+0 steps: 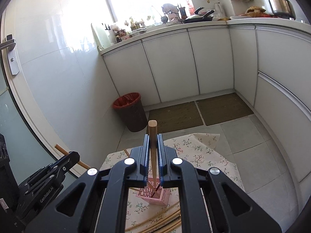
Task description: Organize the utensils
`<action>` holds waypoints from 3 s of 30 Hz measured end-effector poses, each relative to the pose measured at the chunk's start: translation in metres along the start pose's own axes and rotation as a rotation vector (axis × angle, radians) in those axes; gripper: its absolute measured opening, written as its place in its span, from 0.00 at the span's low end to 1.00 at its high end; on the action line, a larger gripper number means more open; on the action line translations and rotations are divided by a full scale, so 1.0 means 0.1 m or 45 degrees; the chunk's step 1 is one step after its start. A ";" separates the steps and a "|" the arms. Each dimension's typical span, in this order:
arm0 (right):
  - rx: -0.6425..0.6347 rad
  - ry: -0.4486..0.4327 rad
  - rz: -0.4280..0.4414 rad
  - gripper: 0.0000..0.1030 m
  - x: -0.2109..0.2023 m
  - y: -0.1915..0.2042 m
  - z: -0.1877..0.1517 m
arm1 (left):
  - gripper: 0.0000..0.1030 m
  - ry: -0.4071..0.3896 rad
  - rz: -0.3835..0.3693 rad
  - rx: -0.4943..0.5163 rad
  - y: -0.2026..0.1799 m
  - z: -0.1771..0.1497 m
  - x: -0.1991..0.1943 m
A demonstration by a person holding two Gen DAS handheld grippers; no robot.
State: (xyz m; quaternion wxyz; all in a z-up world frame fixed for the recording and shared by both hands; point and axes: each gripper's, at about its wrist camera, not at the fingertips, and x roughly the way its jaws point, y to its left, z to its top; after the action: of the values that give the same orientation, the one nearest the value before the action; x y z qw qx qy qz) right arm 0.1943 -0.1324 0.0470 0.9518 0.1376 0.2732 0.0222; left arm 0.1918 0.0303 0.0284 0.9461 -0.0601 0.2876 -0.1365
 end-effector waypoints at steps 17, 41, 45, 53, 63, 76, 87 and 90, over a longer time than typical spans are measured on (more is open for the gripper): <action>-0.071 0.059 -0.003 0.08 0.54 0.00 -0.37 | 0.28 0.045 0.037 -0.073 0.18 -0.13 0.38; -0.151 -0.029 -0.012 0.40 0.33 0.19 -0.40 | 0.52 -0.146 0.216 -0.130 0.36 0.02 -0.18; -0.088 -0.097 -0.036 0.60 0.14 0.09 -0.40 | 0.67 -0.168 0.215 -0.112 0.30 0.01 -0.23; 0.080 -0.158 -0.101 0.94 -0.12 -0.33 -0.54 | 0.93 -0.173 0.196 0.020 0.04 -0.05 -0.26; 0.241 -0.023 -0.253 0.94 -0.32 -1.21 -1.15 | 0.93 -0.004 -0.052 0.308 -0.56 -0.30 -0.02; 0.605 0.330 -0.496 0.94 -0.35 -2.52 -2.37 | 0.93 0.312 -0.300 0.655 -1.49 -0.92 0.55; 0.850 0.391 -0.335 0.94 -0.27 -2.79 -2.54 | 0.51 1.077 -0.238 0.636 -1.61 -1.91 1.84; 0.862 0.424 -0.317 0.94 -0.21 -2.80 -2.55 | 0.41 1.109 -0.121 0.657 -1.47 -2.04 2.02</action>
State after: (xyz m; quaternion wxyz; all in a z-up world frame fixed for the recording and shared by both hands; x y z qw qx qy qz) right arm 0.0329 -0.3404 -0.2268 0.7907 0.4040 0.4303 -0.1627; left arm 0.2055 -0.1766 -0.2183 0.7151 0.2249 0.6092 -0.2585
